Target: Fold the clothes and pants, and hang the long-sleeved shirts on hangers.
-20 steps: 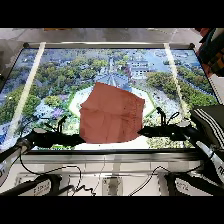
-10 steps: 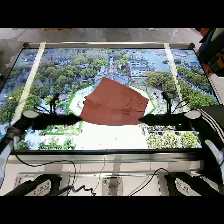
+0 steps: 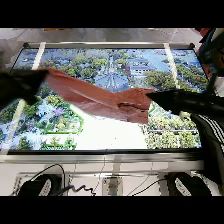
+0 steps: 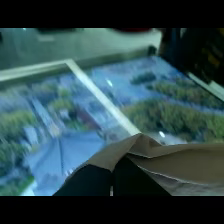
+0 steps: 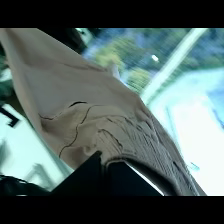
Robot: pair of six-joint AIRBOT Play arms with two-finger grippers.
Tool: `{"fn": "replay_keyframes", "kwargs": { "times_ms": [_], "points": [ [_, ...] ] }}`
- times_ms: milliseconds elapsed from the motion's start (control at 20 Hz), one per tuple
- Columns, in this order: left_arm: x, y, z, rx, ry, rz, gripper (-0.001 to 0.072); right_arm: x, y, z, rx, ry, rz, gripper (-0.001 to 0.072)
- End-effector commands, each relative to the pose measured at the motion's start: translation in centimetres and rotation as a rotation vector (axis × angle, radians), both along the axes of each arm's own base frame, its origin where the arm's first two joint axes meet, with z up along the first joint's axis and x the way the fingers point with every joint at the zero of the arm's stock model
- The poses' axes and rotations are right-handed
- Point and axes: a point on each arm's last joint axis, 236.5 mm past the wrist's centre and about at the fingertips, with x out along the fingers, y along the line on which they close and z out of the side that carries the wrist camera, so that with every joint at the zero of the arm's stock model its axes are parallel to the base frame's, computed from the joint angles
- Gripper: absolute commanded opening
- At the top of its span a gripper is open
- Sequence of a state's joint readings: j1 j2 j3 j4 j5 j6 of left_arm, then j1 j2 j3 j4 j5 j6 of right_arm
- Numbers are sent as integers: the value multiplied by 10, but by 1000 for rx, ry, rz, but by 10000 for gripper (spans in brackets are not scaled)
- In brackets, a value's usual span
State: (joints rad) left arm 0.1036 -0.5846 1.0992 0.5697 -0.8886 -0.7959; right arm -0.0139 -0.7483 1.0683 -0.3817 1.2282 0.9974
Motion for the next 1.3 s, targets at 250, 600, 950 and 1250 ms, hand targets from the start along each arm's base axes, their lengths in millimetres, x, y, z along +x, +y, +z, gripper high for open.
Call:
{"fn": "replay_keyframes", "kwargs": {
  "times_ms": [250, 600, 950, 1250],
  "points": [
    [-82, 30, 56, 22, -203, 200, 10, -83, 25, 85, 206, 12, -15, 25],
    [51, 8, -203, -6, 543, 76, 10, 78, 31, -110, 21, 277, -376, 26],
    [40, -76, -339, -61, 1027, -151, 10, 136, -53, -274, -154, 679, -572, 26],
    [-44, -144, -355, -25, 1273, -337, 10, 88, -136, -308, -441, 770, -479, 26]
  ]
}}
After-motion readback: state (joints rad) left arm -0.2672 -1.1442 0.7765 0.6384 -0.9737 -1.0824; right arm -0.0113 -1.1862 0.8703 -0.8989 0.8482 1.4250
